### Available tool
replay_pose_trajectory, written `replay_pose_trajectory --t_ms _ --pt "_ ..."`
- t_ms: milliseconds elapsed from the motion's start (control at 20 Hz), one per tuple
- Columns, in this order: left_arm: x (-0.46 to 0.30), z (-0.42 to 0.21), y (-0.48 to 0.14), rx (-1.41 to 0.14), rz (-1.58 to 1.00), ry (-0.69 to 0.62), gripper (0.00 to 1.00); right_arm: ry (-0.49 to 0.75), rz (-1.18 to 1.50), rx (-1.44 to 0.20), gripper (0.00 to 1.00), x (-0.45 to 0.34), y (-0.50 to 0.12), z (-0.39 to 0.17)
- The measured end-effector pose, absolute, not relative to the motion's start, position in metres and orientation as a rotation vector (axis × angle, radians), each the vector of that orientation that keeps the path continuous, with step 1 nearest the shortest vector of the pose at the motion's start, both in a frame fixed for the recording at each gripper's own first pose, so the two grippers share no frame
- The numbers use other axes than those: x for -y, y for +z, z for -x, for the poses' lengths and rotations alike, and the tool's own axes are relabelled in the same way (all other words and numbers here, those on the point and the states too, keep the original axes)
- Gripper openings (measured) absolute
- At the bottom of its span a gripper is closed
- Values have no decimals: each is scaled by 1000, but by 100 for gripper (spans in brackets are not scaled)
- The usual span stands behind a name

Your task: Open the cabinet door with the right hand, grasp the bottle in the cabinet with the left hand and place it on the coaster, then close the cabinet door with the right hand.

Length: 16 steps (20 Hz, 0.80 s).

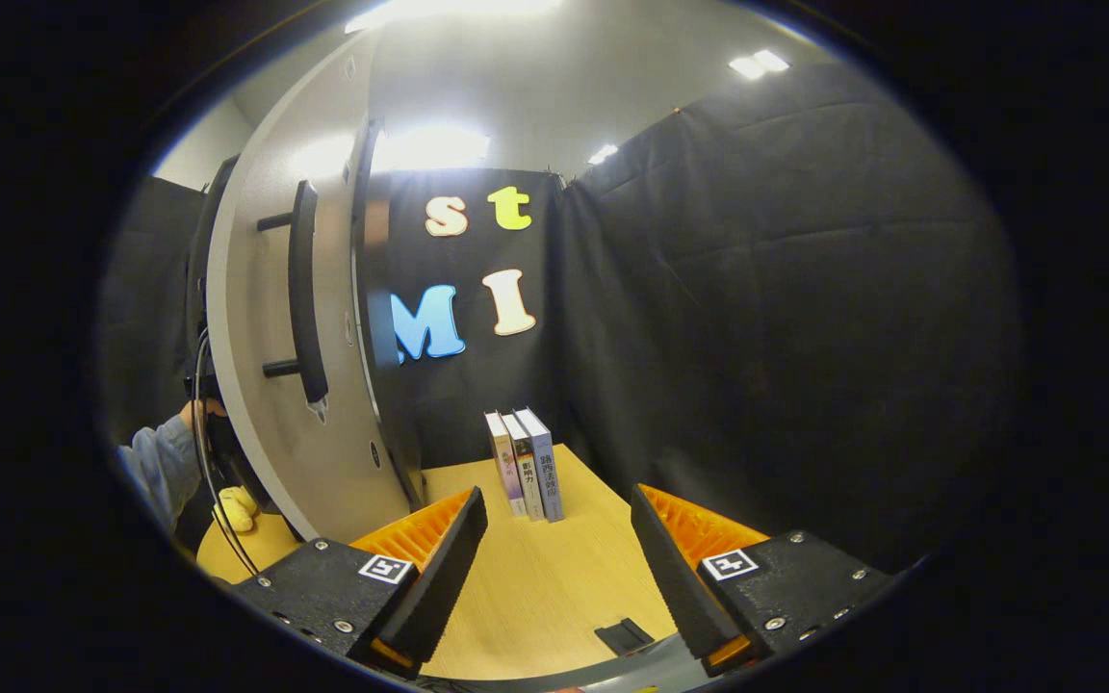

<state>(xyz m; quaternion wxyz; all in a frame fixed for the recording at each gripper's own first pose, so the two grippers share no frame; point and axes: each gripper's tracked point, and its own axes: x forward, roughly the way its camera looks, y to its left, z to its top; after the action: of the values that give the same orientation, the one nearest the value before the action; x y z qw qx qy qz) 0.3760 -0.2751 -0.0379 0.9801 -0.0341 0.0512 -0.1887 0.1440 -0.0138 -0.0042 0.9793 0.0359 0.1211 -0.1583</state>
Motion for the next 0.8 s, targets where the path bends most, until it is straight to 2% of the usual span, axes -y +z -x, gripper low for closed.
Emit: replay_pose_trajectory --t_ms 50,150,450,500,700,800 --pt "274 -373 -36 -103 77 -386 75 -315 -69 -243 94 12 -5 -146" --pt "266 -365 -27 -80 93 -379 72 -308 -65 -243 93 12 -6 -148" --pt "229 -310 -2 -2 88 -351 75 -251 -94 -248 93 12 -14 -165" --pt "224 -300 -1 -5 95 -345 72 -236 -97 -248 94 11 -15 -169" --pt "196 -257 -8 -13 124 -302 76 -179 -91 -242 93 11 -17 -175" --pt "183 -234 -17 -12 122 -275 72 -152 -92 -238 93 12 -18 -179"
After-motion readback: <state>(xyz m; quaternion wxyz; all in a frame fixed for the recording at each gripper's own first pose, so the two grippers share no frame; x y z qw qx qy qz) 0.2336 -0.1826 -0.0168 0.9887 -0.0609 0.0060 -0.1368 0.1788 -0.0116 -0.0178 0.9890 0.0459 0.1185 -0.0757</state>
